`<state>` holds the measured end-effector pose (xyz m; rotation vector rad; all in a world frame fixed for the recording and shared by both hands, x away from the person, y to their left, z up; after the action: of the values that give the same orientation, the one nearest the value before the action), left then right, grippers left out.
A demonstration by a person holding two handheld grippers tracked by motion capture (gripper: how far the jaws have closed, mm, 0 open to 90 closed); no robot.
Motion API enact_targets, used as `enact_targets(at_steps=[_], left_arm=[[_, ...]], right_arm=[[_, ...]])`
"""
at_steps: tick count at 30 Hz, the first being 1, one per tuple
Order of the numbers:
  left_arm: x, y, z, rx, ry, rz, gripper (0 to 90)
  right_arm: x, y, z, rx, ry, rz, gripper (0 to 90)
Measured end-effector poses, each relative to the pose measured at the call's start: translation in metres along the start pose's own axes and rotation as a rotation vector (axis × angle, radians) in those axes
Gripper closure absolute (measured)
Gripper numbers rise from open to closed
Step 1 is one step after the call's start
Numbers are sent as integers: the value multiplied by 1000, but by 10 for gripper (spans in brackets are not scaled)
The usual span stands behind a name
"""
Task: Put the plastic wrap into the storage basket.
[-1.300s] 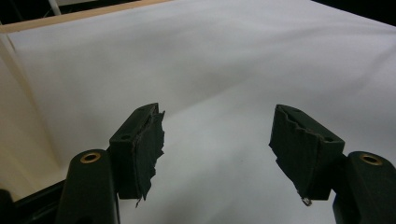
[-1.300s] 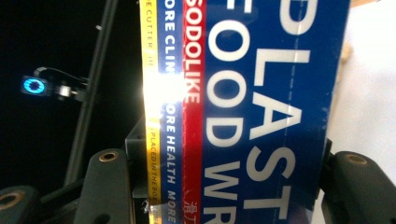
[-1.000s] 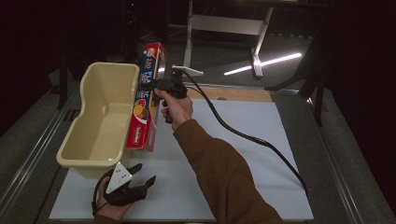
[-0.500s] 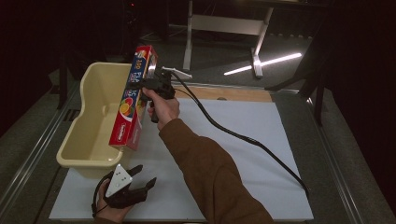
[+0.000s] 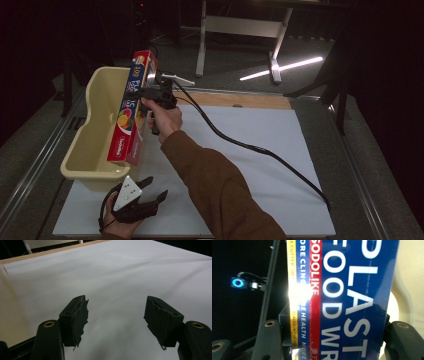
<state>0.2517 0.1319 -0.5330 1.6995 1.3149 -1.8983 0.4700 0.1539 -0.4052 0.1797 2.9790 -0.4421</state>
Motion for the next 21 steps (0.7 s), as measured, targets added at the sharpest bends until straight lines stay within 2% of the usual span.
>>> enact_targets(at_steps=[1,7,9,15,21], left_arm=[[0,0,0,-1,1,-1,345],[1,-2,-1,-5,-4,5,345],[1,-2,-1,-6,-6,6,345],[1,-2,-1,-5,-3,2,345],[1,-3,-1,-3,-7,5,345]], right_arm=[[1,3,0,5,-3,2,401],[2,12,9,-4,48,-16,401],[3,15,8,-13,50,-28,401],[8,26,5,3,25,-45,401],[10,34,8,16,45,-45,400]])
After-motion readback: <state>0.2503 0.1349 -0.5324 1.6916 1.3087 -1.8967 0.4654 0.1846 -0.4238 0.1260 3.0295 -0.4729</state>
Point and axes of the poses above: each handheld gripper's, and its own axes: y roughly forward along the jaws, x roughly out of its underside, z roughly to its right, the point moved 8 cm from there along y, roughly forward along the jaws, and after that the axes turned 8 degrees about y, right-handed, at the moved point
